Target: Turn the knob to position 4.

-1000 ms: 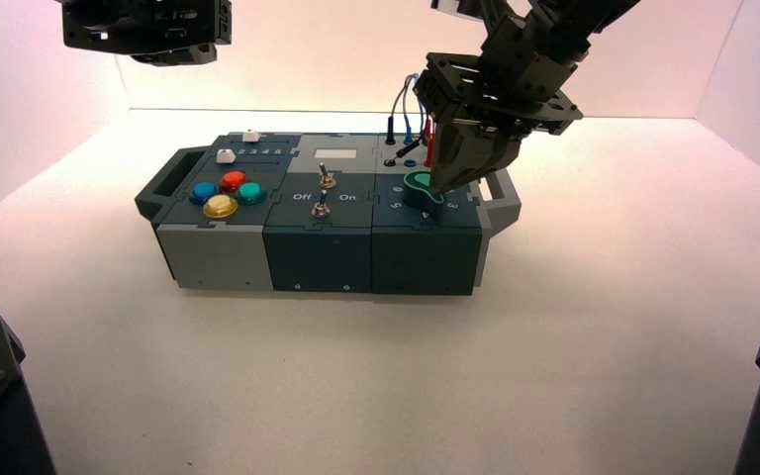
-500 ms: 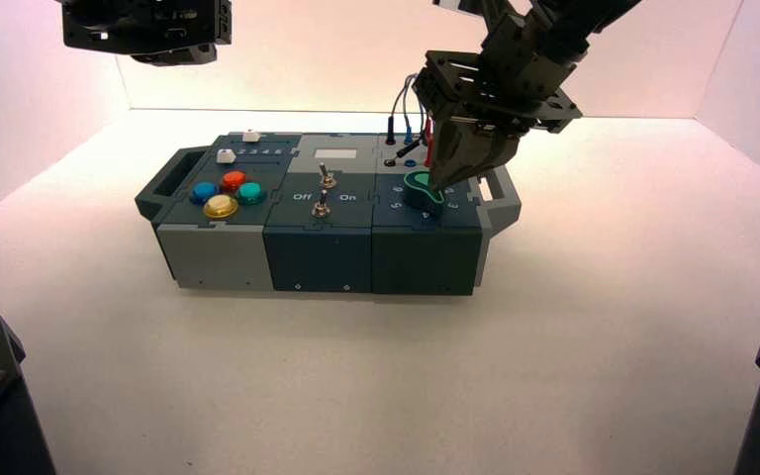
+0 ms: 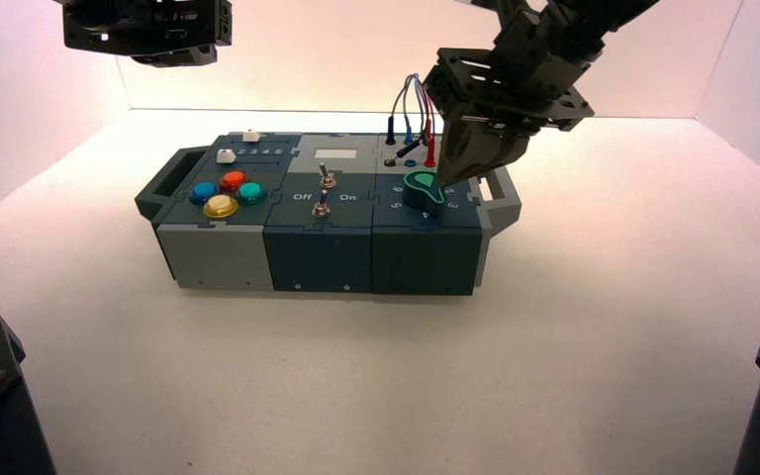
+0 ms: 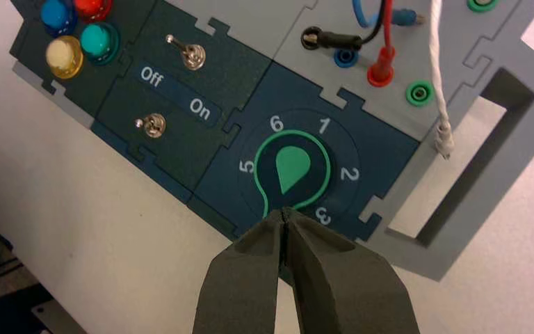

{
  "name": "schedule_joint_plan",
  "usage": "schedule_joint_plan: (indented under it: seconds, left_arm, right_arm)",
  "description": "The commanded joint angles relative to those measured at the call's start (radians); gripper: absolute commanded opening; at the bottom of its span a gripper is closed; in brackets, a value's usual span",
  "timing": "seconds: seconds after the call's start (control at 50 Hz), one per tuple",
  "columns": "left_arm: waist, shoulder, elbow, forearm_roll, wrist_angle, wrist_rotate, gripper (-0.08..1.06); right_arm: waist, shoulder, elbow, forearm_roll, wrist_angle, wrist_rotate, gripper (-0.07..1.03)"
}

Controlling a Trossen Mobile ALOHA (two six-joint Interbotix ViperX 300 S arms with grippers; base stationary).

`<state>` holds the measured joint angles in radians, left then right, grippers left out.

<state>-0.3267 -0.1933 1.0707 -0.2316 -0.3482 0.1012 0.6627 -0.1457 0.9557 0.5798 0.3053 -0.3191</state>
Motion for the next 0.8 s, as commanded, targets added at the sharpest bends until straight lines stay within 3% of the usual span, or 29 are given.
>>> schedule_joint_plan:
  seconds: [0.02, 0.32, 0.8]
  left_arm:
    - [-0.002, -0.006, -0.025, 0.002, -0.005, 0.000, -0.03]
    - [-0.002, -0.006, -0.025, 0.002, -0.005, 0.000, -0.03]
    - [-0.002, -0.005, -0.025, 0.002, -0.005, 0.000, -0.03]
  right_arm:
    - [-0.011, -0.041, 0.003, 0.002, -0.006, 0.002, -0.02]
    - [-0.018, -0.049, 0.034, 0.003, -0.006, 0.005, -0.02]
    - [-0.012, 0.038, 0.000, 0.008, -0.006, 0.005, -0.02]
